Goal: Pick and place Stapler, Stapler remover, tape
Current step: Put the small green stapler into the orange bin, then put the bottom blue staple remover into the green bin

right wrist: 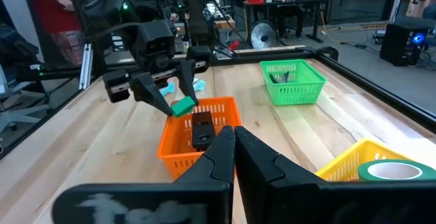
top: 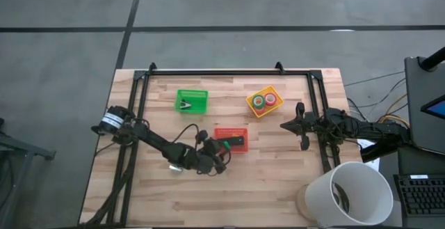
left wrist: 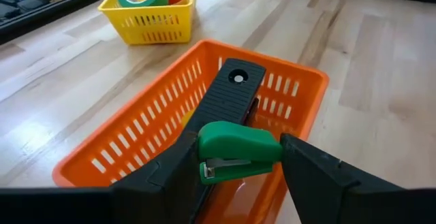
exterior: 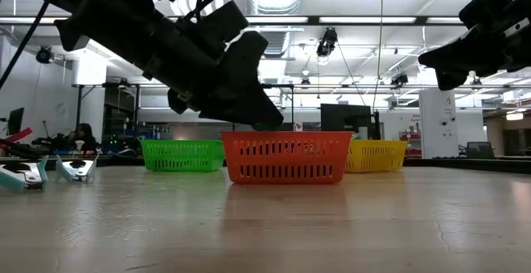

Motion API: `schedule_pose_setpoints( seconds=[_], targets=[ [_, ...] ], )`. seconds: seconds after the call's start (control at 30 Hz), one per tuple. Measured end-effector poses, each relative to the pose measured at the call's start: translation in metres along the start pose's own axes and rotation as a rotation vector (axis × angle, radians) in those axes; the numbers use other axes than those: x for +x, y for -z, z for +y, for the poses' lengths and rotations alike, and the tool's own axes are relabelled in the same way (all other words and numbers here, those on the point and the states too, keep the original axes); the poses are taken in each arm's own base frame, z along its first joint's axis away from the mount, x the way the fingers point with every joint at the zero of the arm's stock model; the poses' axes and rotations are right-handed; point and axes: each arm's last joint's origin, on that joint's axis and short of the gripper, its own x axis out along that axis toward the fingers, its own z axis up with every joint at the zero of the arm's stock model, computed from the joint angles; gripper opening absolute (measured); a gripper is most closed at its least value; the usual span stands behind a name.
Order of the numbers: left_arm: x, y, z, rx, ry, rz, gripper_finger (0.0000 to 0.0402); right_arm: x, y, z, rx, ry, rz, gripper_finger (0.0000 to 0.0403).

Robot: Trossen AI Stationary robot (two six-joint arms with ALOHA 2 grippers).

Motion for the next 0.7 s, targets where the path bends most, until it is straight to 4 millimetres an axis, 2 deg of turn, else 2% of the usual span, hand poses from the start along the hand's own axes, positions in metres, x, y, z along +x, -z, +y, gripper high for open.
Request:
schedule_pose_setpoints(
  seconds=[0.43, 0.57, 0.7],
  targets=[
    [0.000, -0.001, 0.000, 0.002, -0.005, -0.005, 0.0251, 0.000, 0.000, 0.000, 0.000, 0.000, 0.000, 0.0009],
    [-0.001, -0.012, -0.008, 0.014, 0.030, -0.019, 0.0250, 0.000, 0.000, 0.000, 0.000, 0.000, 0.000, 0.0008],
    [-0.008, -0.023, -0.016, 0.147, 0.077, 0.042, 0.0250, 0.000, 0.000, 0.000, 0.000, 0.000, 0.000, 0.0008]
  ],
)
